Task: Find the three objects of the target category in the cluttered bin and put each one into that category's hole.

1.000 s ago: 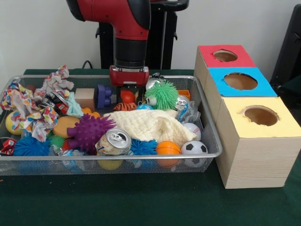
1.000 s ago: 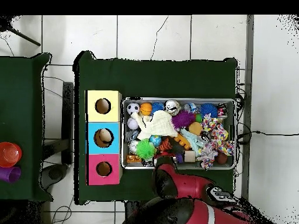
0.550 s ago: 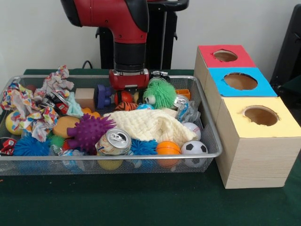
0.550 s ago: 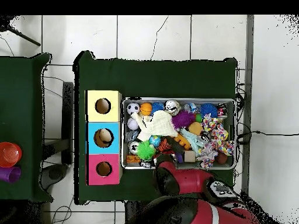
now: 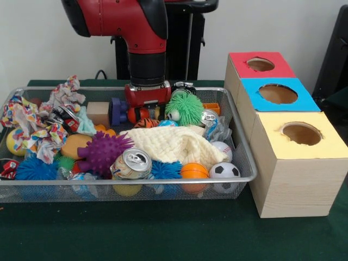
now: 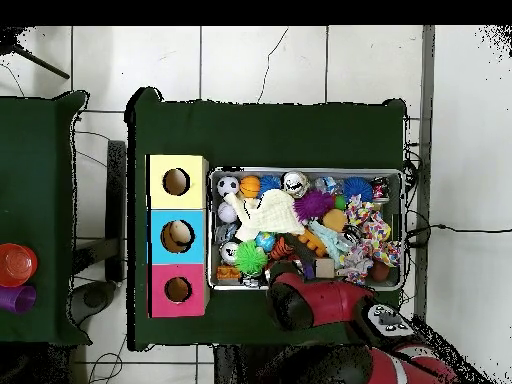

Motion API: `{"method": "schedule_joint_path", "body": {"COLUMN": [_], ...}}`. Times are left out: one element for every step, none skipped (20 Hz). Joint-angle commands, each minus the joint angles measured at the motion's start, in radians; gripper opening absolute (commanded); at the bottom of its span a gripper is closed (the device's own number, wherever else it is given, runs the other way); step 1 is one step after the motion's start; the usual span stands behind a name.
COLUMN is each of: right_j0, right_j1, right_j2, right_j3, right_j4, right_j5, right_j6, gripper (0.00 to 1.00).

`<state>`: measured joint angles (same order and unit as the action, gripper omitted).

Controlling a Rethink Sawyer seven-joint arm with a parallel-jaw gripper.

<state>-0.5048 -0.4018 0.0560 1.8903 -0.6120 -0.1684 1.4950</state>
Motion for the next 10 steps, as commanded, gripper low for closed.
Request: {"method": "schedule_joint_path", "body": {"right_j0": [-0.023,-0.031,-0.035,-0.039,-0.042,-0.041,-0.039,-0.042,-0.043,-0.044], "right_j1": [0.139,0.140,0.140,0.140,0.141,0.139,0.137,0.137,0.137,0.137], "right_j2": [0.203,0.212,0.214,0.216,0.218,0.216,0.214,0.218,0.219,0.220], "right_j3": [-0.061,-0.062,-0.060,-0.058,-0.057,-0.056,-0.057,-0.058,-0.059,-0.061], "right_j4": [-0.107,-0.119,-0.124,-0.128,-0.133,-0.137,-0.141,-0.145,-0.147,-0.150], "right_j5": [0.249,0.255,0.246,0.237,0.229,0.224,0.219,0.222,0.224,0.226], "right_j6": [-0.068,-0.065,-0.060,-0.055,-0.051,-0.043,-0.034,-0.032,-0.029,-0.027], "gripper": [1.00,0.00,0.00,0.00,0.00,0.00,0.00,0.00,0.00,0.00]}}
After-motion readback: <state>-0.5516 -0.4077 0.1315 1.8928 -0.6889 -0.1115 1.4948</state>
